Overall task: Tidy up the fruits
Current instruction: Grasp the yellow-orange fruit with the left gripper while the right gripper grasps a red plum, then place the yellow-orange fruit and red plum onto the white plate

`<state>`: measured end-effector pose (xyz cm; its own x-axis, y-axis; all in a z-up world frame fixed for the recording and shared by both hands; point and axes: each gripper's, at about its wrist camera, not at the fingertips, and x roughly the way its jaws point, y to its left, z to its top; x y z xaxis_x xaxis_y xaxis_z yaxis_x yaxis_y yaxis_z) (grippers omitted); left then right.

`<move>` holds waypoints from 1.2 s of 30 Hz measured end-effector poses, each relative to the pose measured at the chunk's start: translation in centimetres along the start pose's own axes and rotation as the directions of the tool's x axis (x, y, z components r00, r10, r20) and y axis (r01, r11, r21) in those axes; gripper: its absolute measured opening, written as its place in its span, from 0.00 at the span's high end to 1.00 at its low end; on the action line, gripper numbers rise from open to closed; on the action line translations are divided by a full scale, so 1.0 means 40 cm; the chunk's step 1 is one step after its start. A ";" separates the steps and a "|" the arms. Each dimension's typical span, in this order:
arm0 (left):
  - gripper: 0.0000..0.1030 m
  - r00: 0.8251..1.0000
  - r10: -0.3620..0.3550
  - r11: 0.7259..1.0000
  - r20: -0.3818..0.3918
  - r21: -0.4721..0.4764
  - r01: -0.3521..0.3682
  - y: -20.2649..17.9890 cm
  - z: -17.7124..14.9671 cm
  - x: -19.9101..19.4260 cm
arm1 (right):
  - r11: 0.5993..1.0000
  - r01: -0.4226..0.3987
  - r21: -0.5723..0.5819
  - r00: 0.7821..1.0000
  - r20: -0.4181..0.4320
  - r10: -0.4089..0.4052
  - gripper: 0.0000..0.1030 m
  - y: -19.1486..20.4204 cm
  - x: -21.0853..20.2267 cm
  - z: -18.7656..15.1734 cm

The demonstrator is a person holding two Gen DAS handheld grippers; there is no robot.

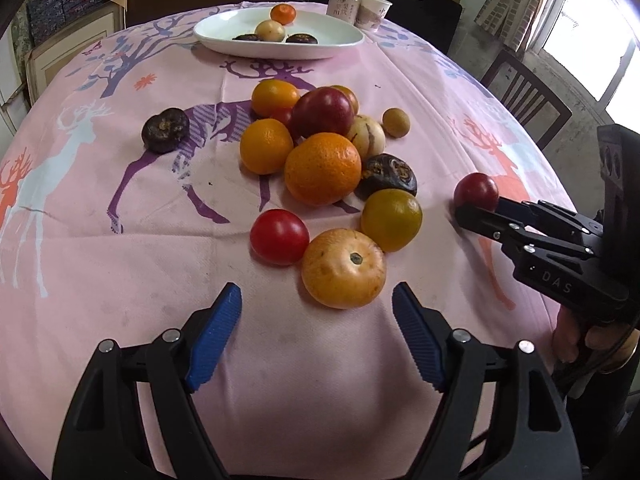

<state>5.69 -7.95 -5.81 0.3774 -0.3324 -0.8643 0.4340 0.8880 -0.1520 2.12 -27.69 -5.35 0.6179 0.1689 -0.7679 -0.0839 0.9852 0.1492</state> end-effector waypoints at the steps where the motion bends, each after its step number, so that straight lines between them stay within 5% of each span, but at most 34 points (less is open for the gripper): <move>1: 0.30 1.000 0.006 1.000 -0.004 0.000 -0.006 -0.003 0.002 0.008 | 1.000 -0.001 0.000 1.000 0.000 0.001 0.63 0.000 0.000 -0.001; 4: 0.36 1.000 0.029 0.999 0.005 0.014 -0.030 -0.018 0.011 0.015 | 1.000 -0.004 0.001 1.000 0.002 0.004 0.62 -0.001 -0.003 -0.002; 8: 0.60 1.000 -0.012 0.999 -0.006 0.033 0.012 -0.035 0.019 0.017 | 1.000 -0.005 0.002 1.000 0.003 0.005 0.62 -0.002 -0.003 -0.002; 21: 0.60 0.997 -0.049 0.999 0.066 0.026 0.047 0.013 0.055 -0.088 | 1.000 -0.003 -0.022 0.998 0.066 0.005 0.62 0.005 -0.052 0.039; 36: 0.60 0.964 0.041 0.999 0.262 -0.007 -0.041 0.088 0.393 -0.113 | 0.993 0.035 -0.111 0.970 0.245 -0.007 0.62 0.042 -0.046 0.316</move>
<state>18.37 -8.33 5.11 0.5958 -0.3673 -0.7142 0.4126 0.9030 -0.1201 10.70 -26.69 4.20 0.7910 0.1499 -0.5932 -0.1485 0.9876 0.0515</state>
